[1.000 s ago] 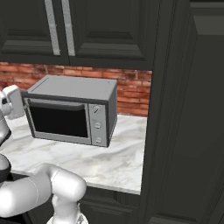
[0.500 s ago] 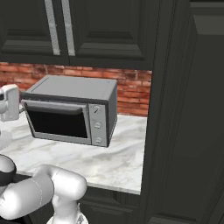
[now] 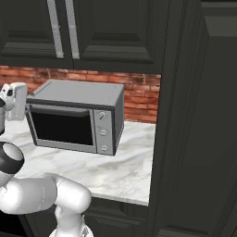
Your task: Pull the toaster oven rack outwards. Pick up the baguette from the plate and place it on the toaster oven rack. Close the toaster oven door fully and set the temperature to the lowest setting.
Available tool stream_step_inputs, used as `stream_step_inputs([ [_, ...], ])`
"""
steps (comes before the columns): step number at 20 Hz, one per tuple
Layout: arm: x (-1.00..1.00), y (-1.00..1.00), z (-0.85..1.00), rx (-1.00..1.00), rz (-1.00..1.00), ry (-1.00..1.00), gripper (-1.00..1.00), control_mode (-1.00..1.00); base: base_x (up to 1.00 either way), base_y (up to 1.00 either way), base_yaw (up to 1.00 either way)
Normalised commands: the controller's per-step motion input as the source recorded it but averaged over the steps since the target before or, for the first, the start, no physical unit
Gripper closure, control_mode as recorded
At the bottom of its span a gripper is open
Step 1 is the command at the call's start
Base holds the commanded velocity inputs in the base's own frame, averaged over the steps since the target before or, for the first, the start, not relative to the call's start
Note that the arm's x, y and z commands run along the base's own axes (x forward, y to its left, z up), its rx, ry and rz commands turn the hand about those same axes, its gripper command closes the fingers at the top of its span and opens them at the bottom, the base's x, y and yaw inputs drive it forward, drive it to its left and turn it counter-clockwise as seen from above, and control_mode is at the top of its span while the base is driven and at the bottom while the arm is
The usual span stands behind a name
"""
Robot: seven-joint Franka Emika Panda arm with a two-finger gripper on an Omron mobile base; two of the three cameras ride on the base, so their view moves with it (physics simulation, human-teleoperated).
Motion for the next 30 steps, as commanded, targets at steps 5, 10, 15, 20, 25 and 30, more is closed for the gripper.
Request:
stream_step_inputs([
  [5, 0.86, 0.01, 0.14, 0.00, 0.00, 0.00, -1.00, -1.00, 0.00, 0.00, 0.00],
  [10, 0.07, 0.02, 0.12, 0.06, 0.00, 0.00, -1.00, -1.00, 0.00, 0.00, 0.00],
  [15, -0.67, 0.01, 0.17, 0.05, 0.00, -0.02, -1.00, -1.00, 0.00, 0.00, 0.00],
  [20, -0.75, -0.31, 0.01, 0.18, -0.07, -0.05, -1.00, -1.00, 0.00, 0.00, 0.00],
  [25, -0.83, -0.97, 0.01, 0.37, -0.25, -0.08, -1.00, -1.00, 0.00, 0.00, 0.00],
  [30, -0.83, -1.00, 0.00, 0.45, -0.21, -0.10, -1.00, -1.00, 0.00, 0.00, 0.00],
])
